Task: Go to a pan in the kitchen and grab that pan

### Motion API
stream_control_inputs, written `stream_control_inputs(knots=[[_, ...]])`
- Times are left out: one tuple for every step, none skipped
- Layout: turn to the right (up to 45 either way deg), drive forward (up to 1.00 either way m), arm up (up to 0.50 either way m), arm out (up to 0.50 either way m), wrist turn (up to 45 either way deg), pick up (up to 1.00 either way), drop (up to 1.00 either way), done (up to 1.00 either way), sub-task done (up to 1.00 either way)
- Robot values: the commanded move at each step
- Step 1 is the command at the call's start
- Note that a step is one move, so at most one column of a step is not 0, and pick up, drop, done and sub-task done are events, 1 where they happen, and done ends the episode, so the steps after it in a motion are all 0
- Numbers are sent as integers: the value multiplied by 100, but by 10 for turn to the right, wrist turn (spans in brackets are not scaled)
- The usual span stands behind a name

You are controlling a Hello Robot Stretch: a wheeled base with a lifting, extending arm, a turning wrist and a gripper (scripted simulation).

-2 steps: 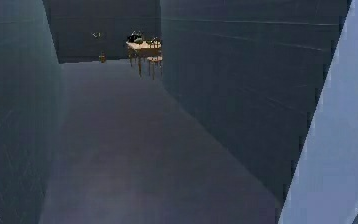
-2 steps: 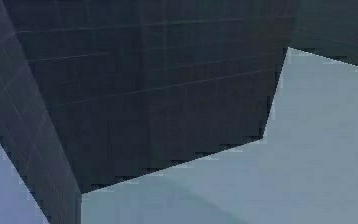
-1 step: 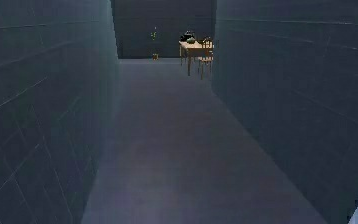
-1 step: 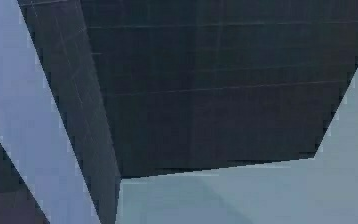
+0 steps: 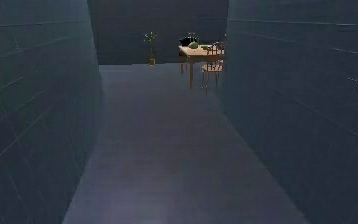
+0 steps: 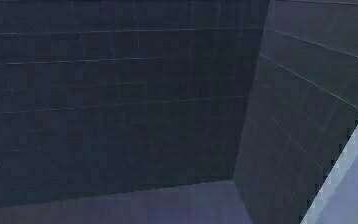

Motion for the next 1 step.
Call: stream_control_inputs(knots=[[0, 100, 0, 0, 0, 0, 0, 0, 0]])
